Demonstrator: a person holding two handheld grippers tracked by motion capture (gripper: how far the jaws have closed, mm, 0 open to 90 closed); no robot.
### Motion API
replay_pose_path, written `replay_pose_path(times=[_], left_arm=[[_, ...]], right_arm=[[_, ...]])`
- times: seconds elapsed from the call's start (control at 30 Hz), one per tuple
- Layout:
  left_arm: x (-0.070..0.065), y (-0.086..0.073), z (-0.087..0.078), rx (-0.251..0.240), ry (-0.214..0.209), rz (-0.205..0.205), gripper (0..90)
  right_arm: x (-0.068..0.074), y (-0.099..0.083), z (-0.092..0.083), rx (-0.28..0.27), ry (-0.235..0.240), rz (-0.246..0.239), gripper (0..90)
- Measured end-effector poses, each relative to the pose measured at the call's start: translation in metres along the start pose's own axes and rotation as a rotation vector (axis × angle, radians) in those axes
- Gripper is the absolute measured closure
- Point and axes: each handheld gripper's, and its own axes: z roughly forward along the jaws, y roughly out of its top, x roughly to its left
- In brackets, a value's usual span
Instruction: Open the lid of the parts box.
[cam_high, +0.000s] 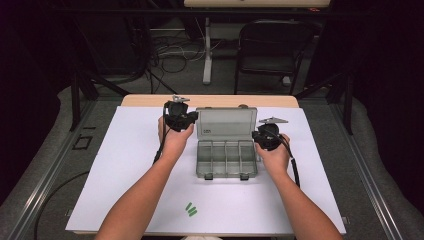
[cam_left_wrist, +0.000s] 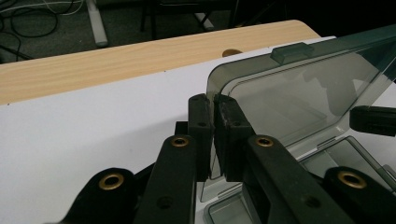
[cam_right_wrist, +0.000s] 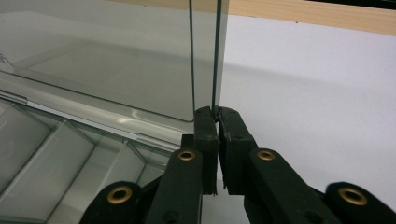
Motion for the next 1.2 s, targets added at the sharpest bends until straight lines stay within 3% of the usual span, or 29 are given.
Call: replay_pose_path(times=[0.23,0.5,0.87,0.9,1.2], left_arm=[[-0.002,-0.005,-0.006,-0.003,-0.009,0.005,78.2],[0.0,-0.026,-0.012,0.019,-0.023,0.007,77.5],[0.001,-0.058,0.004,0.097,-0.035,-0.015,79.8],[0.001,-0.06,0.006,0.102,-0.035,-0.015,79.8],[0.002,-0.071,0.018,0.138,-0.05,-0.049,80.4]], right_arm=[[0.001,0.0,0.0,0.004,-0.009,0.004,87.4],[0.002,0.001,-0.001,0.007,-0.013,0.006,87.5],[0.002,0.002,-0.001,0.032,-0.02,0.025,87.8],[0.002,0.002,0.001,0.014,-0.02,0.029,87.8],[0.002,0.003,0.001,0.022,-0.019,0.033,87.9]])
